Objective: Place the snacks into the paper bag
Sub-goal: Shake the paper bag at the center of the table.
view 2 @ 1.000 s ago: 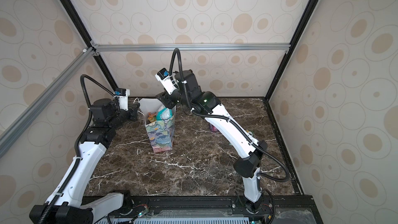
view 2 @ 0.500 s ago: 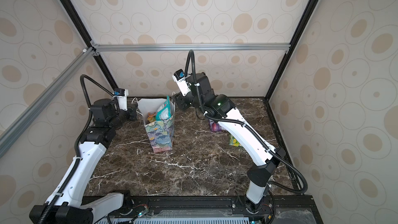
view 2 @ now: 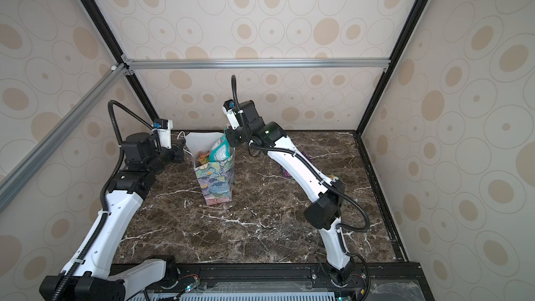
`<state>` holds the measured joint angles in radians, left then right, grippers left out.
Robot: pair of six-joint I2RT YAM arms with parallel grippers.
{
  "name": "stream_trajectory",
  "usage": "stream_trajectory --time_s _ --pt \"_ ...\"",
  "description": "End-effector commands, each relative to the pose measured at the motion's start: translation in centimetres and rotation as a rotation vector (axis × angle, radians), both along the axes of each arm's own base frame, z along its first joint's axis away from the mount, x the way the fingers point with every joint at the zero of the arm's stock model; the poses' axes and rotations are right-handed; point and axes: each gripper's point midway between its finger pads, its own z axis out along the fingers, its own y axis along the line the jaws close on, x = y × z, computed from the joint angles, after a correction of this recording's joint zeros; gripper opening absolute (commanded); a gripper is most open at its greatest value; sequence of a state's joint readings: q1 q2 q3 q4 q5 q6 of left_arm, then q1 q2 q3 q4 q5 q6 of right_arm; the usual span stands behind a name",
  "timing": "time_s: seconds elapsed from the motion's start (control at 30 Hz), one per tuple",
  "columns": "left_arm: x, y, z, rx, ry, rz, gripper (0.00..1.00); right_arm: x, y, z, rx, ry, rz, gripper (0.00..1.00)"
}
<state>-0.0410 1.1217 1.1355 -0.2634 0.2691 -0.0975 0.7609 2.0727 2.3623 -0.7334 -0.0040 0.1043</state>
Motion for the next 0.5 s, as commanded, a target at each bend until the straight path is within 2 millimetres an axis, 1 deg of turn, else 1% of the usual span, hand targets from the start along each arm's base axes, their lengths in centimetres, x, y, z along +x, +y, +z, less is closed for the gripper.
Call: stream_trajectory --time_s 0.0,0.07,0.13,0.2,0.23,0.3,0.33,0.37,0.4,0.47 --pt "-0.4 -0.3 1.3 -0.016 -0.025 -0.015 0.0 -0.4 -0.7 3.7 0.051 -0.061 -0.006 0.0" --pt "-0.4 -0.4 1.6 -0.017 -0.031 -0.018 0.0 -0.5 -1.0 5.1 0.063 -0.102 -0.011 0.0" --pt "-0.4 -0.5 2.0 -0.027 -0.046 -0.025 0.0 -0.7 -1.0 6.7 0.089 -0.141 0.008 0.0" --pt "-0.3 -1.4 2.7 -0.047 -0.051 -0.076 0.0 -1.1 -0.8 8.8 0.124 -0.184 0.03 0.0" --pt "-0.2 -1.8 3.2 -0.057 -0.042 -0.098 0.0 -1.4 -0.7 9.8 0.141 -0.198 0.048 0.0" --pt "-0.2 -2.8 5.3 -0.085 -0.045 -0.152 0.0 -2.6 -0.4 11.7 0.178 -0.221 0.091 0.0" --pt "-0.3 -3.1 6.0 -0.098 -0.061 -0.169 0.0 -3.2 0.0 12.4 0.199 -0.228 0.118 0.0" --pt "-0.1 -3.1 6.3 -0.111 -0.075 -0.164 0.0 -3.6 0.5 12.7 0.226 -0.232 0.142 0.0" --pt "0.3 -2.7 5.8 -0.114 -0.073 -0.14 0.01 -4.1 1.4 12.8 0.239 -0.245 0.176 0.0" --pt "1.2 -1.3 3.5 -0.108 -0.002 -0.079 0.0 -5.1 3.0 13.0 0.219 -0.28 0.225 0.0"
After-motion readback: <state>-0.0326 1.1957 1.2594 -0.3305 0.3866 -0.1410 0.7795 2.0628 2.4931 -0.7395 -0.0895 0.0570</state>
